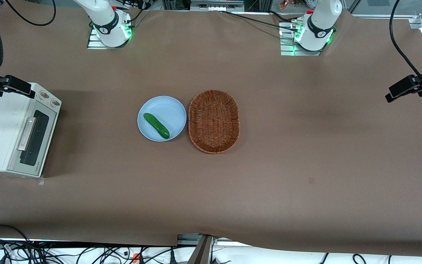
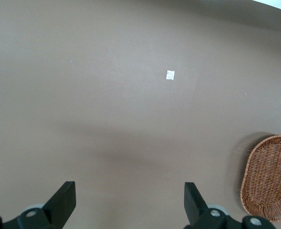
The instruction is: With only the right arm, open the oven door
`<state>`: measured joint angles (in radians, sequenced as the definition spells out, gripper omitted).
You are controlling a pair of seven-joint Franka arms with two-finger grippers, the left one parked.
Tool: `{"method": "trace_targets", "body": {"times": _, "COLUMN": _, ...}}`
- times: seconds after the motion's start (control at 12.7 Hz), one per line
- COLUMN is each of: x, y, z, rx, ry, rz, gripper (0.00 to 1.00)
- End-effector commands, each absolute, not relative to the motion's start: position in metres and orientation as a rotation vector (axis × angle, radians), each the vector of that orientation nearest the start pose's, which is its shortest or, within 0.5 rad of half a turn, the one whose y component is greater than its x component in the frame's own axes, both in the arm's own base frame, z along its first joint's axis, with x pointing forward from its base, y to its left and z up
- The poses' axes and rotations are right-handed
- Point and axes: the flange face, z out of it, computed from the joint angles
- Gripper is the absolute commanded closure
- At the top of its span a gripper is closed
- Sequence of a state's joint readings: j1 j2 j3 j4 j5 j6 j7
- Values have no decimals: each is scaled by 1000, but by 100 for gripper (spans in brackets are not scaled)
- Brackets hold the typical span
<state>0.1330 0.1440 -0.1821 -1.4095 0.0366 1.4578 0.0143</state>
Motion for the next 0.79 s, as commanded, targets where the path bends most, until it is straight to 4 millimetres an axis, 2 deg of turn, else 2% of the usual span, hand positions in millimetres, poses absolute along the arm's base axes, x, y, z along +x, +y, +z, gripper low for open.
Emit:
{"method": "trace_targets", "body": {"times": 0.0, "x": 581, "y": -16, "z": 617, "rx": -3096, "ry": 71, "rz": 129, "gripper": 0}}
{"method": "trace_targets", "body": {"times": 0.71, "x": 585, "y": -12, "z": 599, "rx": -3096, "ry": 46, "rz": 200, "gripper": 0}}
